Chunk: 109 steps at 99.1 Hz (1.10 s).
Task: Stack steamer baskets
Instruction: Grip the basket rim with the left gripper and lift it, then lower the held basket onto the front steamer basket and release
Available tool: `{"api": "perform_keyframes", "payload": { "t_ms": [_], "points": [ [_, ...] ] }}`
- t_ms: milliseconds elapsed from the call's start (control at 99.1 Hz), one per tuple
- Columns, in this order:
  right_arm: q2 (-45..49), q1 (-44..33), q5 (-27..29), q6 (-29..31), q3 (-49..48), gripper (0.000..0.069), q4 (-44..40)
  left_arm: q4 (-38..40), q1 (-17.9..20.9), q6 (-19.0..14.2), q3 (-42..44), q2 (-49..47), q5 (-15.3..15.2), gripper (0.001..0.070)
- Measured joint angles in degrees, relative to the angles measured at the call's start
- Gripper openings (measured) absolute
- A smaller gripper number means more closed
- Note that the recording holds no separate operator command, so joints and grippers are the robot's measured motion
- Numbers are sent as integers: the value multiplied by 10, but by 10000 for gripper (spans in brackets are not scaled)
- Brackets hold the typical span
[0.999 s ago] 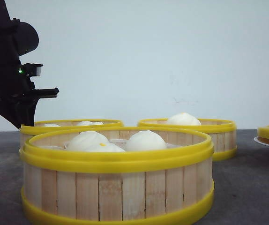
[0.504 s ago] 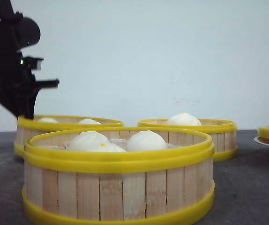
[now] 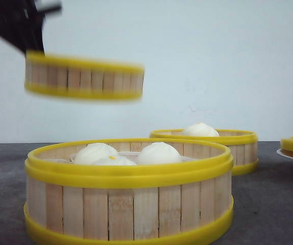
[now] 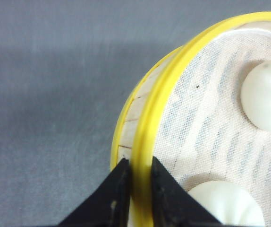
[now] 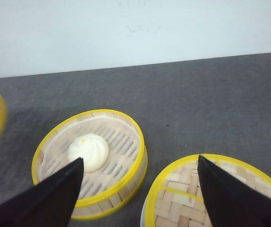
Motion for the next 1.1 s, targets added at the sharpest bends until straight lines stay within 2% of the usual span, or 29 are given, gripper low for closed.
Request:
{"api": "perform_keyframes", "payload": {
  "t_ms": [282,484,696,928,1099],
  "points": [
    [0,0,-3,0,0,477,8,-80,-28,1,2,-114,31,31],
    [0,0,-11,0,0,477,8,-111,-61,1,1,-168,39,31],
    [0,3,-18,0,0,477,8,-100,-99,-1,-69,-185,46,31],
    [0,14,-20,0,0,477,8,-17,-151,-12,-191,-192,44,31],
    [0,14,-20,0,0,477,8,33,-176,-20,-265,-197,44,31]
  ]
}}
